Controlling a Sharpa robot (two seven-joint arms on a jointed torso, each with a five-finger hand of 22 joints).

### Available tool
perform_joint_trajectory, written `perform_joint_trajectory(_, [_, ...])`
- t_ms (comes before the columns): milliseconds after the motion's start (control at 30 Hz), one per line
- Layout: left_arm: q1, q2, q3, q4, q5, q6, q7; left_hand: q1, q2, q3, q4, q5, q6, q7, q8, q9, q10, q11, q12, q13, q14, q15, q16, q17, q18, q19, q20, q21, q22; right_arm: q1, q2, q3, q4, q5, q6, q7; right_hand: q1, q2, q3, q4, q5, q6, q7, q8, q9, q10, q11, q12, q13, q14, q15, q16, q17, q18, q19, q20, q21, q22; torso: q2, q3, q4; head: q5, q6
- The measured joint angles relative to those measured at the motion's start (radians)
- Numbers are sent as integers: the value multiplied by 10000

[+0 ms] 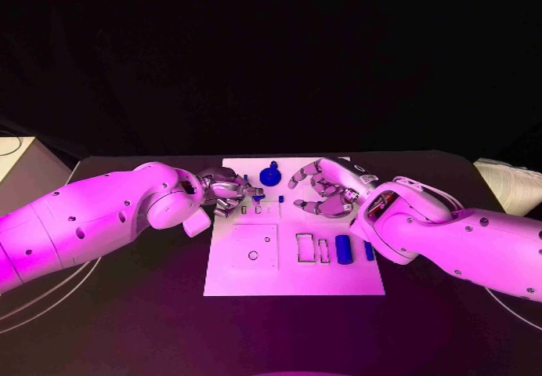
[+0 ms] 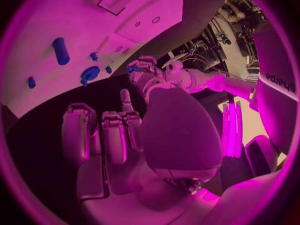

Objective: Assemble the parts on the task board

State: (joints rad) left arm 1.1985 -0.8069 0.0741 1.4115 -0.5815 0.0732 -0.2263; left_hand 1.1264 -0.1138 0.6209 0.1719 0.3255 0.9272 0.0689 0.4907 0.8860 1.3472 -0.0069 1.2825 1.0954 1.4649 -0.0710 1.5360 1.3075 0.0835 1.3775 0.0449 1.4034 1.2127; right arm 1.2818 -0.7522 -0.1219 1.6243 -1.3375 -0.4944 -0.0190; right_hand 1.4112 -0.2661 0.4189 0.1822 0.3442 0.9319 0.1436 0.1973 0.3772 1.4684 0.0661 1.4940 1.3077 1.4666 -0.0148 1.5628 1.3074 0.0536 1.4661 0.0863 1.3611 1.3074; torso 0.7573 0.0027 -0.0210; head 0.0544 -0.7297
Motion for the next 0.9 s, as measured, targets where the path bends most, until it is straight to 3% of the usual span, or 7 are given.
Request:
perform_joint_trajectory(433, [-282, -234, 100, 253, 570, 665, 1245, 386, -14, -152, -151, -55, 6, 28, -66, -170, -126, 50, -103, -177, 2, 72, -37, 0, 1, -109, 33, -63, -139, -127, 600, -15, -279, -448, -445, -413, 0, 0, 26, 26, -93, 0, 0, 0, -42, 0, 0, 0, -1, 0, 1, 0, 0, 0, 0, 0, 0, 6, 13, 8, -8, -71, 86])
perform_joint_trajectory(900, [-336, -230, 139, 331, 657, 1382, 1907, 399, -4, -179, -179, -85, 2, 64, -91, -171, -125, 50, -141, -185, 1, 72, -37, 0, 1, -108, 33, -104, -150, -275, 797, -14, -224, -116, -641, -455, -83, -79, 53, 55, -246, -63, 63, -42, -84, -1, 1, -1, -2, 1, 2, 0, 0, -1, 0, 0, 0, 4, 14, 13, -7, -84, 57])
